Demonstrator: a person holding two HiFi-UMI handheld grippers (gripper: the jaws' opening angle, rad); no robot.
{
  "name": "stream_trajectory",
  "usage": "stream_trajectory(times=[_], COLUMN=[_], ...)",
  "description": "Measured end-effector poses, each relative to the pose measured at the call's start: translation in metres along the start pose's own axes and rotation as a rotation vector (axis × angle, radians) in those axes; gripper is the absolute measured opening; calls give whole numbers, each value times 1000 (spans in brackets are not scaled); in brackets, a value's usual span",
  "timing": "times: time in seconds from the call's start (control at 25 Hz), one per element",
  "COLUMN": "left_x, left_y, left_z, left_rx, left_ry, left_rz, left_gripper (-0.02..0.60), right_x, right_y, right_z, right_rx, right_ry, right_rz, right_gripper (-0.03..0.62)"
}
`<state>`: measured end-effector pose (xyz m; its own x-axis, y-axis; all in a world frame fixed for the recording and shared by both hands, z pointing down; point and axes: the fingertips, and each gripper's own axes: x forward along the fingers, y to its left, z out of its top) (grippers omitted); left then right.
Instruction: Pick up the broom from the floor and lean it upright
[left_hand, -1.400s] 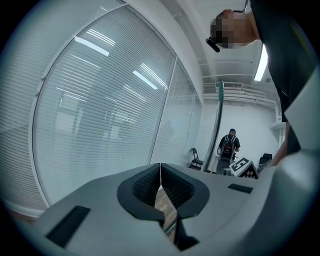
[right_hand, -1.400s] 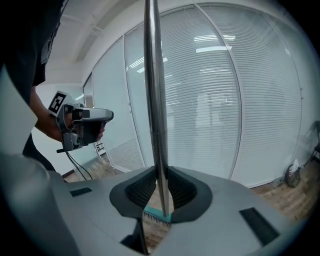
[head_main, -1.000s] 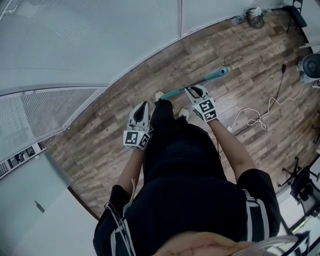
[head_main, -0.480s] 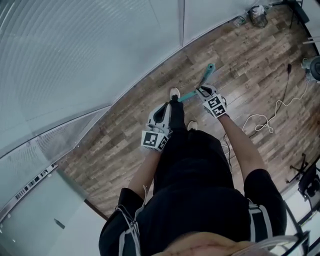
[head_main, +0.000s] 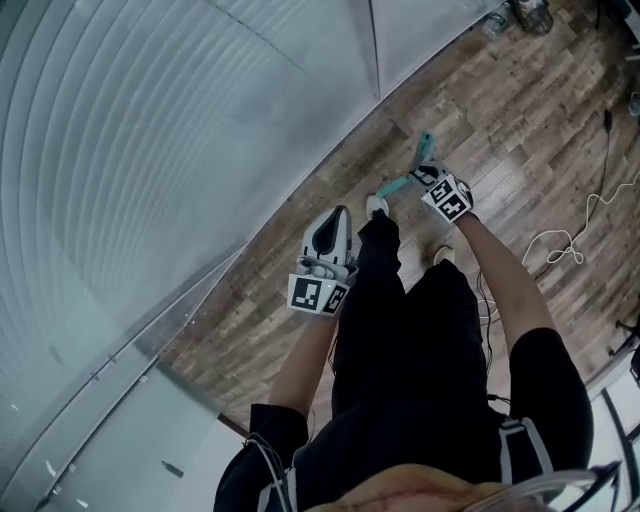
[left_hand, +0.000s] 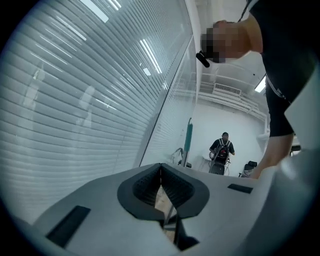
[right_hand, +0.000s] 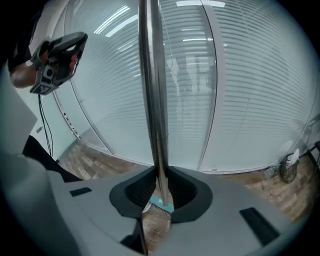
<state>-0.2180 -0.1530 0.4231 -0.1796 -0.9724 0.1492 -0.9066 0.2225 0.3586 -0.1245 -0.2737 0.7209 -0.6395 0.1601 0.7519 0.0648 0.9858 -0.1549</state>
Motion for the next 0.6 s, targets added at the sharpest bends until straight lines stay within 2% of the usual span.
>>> stream_trajectory(times=[0.08, 0.2, 0.32, 0.6], left_x=[17, 36, 49, 71], left_y=[15, 38, 57, 103], left_z=[2, -16, -49, -123], left_rx=[16, -4, -8, 44], left_ry=[-45, -81, -75, -42], left_rz=[18, 40, 38, 54], left_gripper=[20, 20, 20, 20], right_x=[29, 77, 126, 211], right_y=[-11, -28, -43, -85], right_z=[-22, -55, -77, -94], right_rx=[9, -20, -62, -98], right_ry=[29, 80, 115, 107], right_rz=[22, 49, 67, 22], right_gripper=[81, 81, 81, 81])
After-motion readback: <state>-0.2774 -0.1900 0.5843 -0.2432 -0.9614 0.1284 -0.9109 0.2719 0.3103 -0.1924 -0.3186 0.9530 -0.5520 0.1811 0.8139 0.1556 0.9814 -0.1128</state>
